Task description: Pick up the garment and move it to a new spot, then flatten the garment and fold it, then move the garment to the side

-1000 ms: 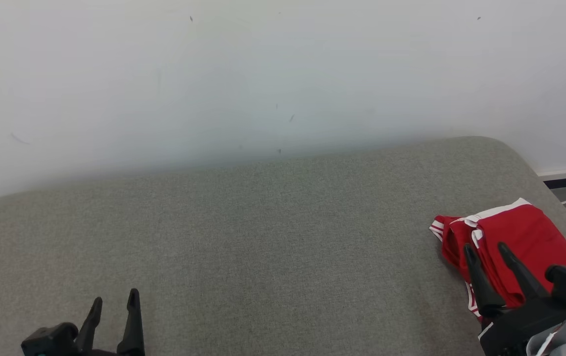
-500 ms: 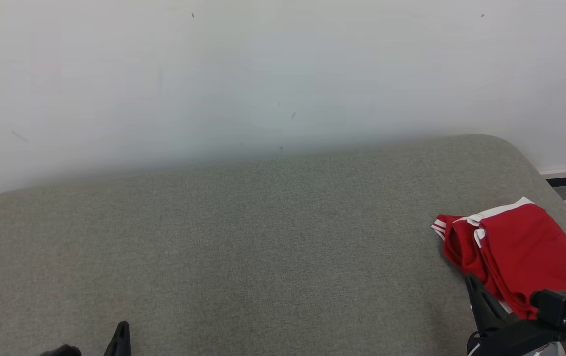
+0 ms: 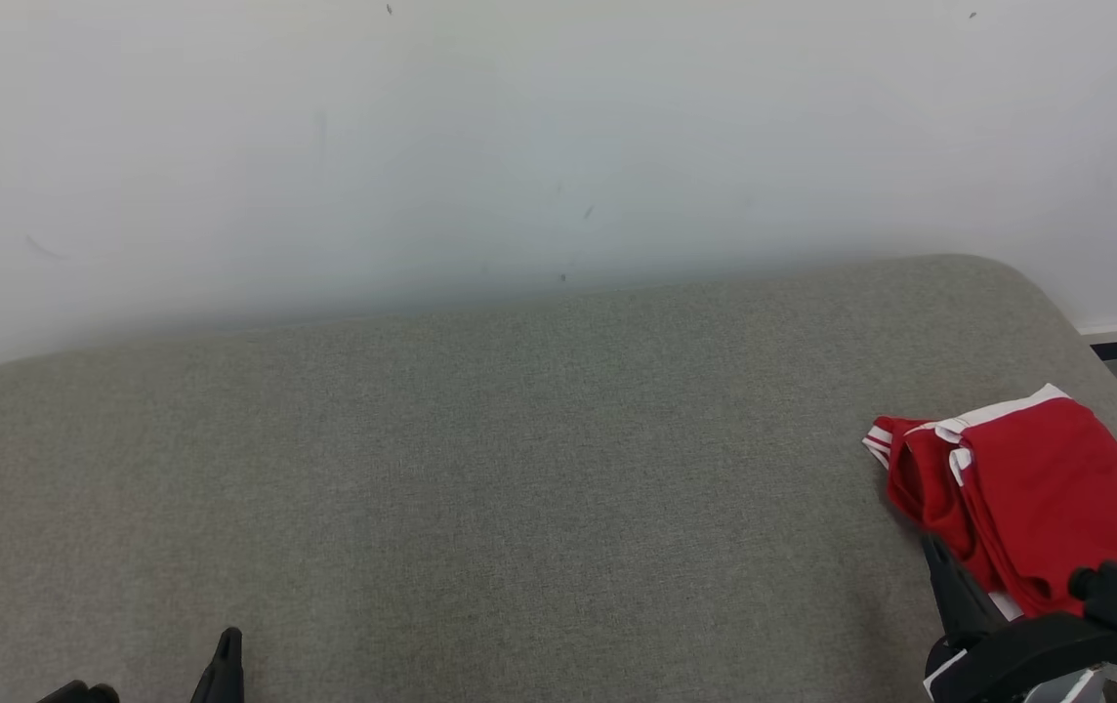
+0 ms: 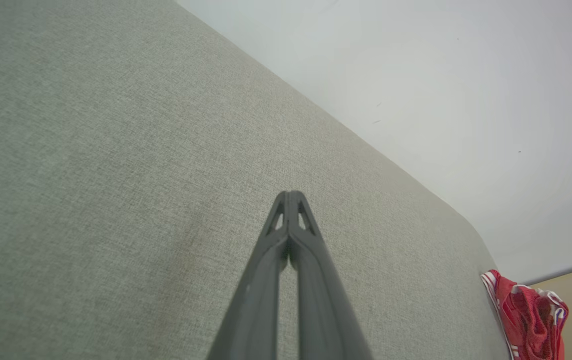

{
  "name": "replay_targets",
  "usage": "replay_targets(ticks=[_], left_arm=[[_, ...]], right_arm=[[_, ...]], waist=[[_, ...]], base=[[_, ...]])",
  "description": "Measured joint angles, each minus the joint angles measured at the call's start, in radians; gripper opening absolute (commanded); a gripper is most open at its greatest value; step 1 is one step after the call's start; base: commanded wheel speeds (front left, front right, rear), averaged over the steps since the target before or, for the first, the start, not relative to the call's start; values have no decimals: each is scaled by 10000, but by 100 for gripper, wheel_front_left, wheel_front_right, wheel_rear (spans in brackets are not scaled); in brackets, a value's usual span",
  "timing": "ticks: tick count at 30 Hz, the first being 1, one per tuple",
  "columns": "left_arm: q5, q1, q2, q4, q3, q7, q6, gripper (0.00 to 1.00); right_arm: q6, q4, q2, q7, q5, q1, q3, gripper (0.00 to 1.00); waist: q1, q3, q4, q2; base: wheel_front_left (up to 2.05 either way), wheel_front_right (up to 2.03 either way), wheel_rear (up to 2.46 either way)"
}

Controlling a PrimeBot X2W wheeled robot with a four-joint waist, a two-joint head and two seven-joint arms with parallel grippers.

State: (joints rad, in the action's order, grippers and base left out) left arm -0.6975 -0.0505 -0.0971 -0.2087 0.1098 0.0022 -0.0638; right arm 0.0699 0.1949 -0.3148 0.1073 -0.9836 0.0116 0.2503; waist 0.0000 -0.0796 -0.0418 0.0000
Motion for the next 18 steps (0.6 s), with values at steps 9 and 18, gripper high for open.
replay_targets(ticks=[9, 18], left_arm=[[-1398, 195, 46, -88, -311, 163, 280, 0], [-2491, 241, 123, -232, -556, 341, 477, 0]], right_arm=[[-278, 140, 389, -299, -918, 191, -568, 0], [-522, 284, 711, -560, -1741, 192, -1007, 0]], waist=[[0, 125, 65, 0], [0, 227, 117, 0]], base=[[0, 0, 0], [0, 0, 0]])
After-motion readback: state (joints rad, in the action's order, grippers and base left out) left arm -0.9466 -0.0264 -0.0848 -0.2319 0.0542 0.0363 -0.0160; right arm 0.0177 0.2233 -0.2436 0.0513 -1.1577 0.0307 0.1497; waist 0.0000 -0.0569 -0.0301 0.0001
